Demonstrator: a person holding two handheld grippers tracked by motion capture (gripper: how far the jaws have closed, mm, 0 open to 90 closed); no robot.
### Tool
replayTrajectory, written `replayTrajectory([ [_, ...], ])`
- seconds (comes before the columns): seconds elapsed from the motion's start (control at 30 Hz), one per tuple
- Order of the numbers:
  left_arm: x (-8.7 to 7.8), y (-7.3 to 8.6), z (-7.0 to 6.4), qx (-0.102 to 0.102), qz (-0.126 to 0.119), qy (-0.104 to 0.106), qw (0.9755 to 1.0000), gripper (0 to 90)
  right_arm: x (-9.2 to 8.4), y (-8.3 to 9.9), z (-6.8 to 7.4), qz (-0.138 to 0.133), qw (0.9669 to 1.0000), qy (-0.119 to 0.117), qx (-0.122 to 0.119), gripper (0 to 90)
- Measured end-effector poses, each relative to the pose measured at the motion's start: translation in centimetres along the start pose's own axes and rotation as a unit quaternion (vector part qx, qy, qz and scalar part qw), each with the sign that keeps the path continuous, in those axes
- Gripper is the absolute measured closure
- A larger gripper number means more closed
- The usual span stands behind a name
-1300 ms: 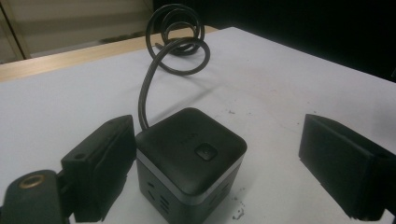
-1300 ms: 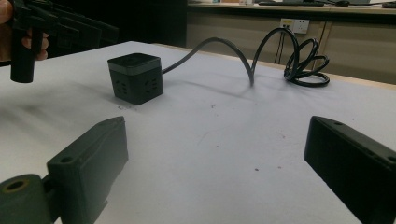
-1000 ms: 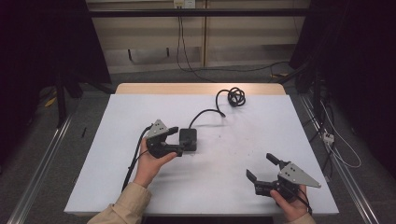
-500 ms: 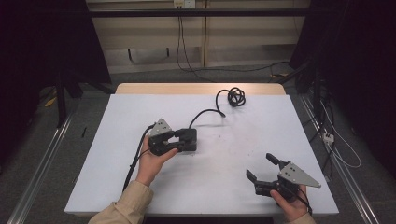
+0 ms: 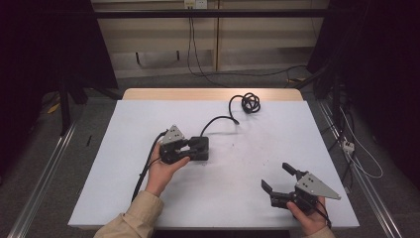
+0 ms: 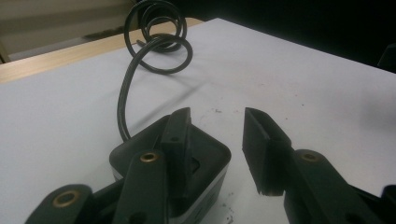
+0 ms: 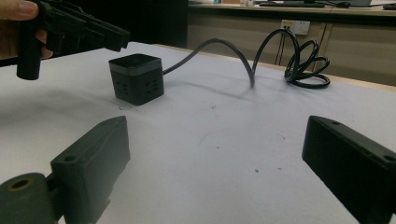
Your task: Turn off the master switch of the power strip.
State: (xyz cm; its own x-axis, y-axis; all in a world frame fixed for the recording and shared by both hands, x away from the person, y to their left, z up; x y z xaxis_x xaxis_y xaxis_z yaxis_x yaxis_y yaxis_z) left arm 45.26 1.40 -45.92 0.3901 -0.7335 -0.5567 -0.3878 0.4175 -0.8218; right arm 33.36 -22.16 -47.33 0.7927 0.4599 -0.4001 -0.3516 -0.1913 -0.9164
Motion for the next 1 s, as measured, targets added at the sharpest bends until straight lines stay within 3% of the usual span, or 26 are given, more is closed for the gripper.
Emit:
replayTrajectory([
  [0.23,0.07,0.05,0.07,-0.010,0.006,0.007,0.9999,69.5,0.04,0.03,-0.04,0.001,1.0000,0.000,0.000,6.6],
  [0.5,0.24,-0.28,-0.17,-0.004,0.013,0.012,0.9998,76.3,0.03,0.04,-0.09,0.001,1.0000,0.001,0.000,6.7],
  [1.0,0.77,-0.40,0.20,-0.015,0.019,0.006,0.9997,82.6,-0.08,-0.07,-0.16,-0.001,1.0000,0.002,0.000,6.7],
])
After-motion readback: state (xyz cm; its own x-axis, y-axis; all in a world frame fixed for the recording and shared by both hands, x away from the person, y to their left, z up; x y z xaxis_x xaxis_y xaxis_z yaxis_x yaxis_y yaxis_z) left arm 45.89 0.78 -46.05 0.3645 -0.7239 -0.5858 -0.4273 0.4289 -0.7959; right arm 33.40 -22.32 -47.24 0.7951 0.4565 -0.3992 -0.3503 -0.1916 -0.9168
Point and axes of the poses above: each handheld gripper's, and its own axes: x roughly forward along the jaws, y roughly out of its underside, z roughly to its left, the point moved 10 cm from there along x, roughly forward along the jaws, and after that the axes turned 11 degrees about z, right-handed, at the moved point
